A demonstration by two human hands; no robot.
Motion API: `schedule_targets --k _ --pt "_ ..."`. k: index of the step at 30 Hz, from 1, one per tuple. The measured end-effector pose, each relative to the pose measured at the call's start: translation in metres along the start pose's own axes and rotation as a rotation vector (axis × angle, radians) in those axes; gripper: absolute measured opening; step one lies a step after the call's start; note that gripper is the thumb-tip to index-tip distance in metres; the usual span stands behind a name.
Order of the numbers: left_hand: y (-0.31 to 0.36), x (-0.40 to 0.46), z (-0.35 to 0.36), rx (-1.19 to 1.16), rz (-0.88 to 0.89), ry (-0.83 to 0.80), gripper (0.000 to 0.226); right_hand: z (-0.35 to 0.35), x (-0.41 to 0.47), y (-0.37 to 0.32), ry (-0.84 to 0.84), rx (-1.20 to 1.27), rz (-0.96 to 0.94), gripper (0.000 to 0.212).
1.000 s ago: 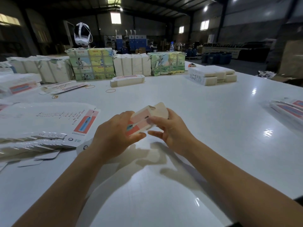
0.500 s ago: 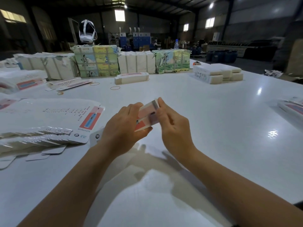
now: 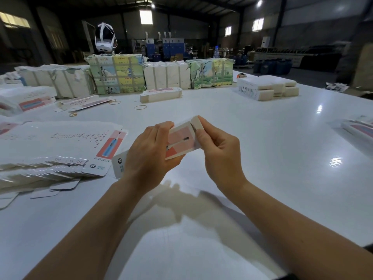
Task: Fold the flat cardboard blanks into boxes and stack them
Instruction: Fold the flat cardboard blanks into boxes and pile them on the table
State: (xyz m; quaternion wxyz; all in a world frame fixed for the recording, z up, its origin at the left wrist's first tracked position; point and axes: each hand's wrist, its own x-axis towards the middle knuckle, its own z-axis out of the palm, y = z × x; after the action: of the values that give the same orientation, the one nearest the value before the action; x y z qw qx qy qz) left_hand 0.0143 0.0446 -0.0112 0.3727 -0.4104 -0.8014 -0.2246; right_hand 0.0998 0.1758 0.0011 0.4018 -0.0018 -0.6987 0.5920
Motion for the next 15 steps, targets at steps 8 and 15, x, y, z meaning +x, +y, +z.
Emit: schedule_targets --k 8,15 --pt "0.0033 0.0015 -0.0032 0.087 0.032 -0.014 0.071 -0.0017 0.0052 -0.0013 0.046 -0.137 -0.012 0.024" --pt "0.0045 0.0042 -0.0061 0.143 0.055 -0.04 0.067 -0.0022 0.0058 -0.0018 0.04 -0.242 -0.085 0.032"
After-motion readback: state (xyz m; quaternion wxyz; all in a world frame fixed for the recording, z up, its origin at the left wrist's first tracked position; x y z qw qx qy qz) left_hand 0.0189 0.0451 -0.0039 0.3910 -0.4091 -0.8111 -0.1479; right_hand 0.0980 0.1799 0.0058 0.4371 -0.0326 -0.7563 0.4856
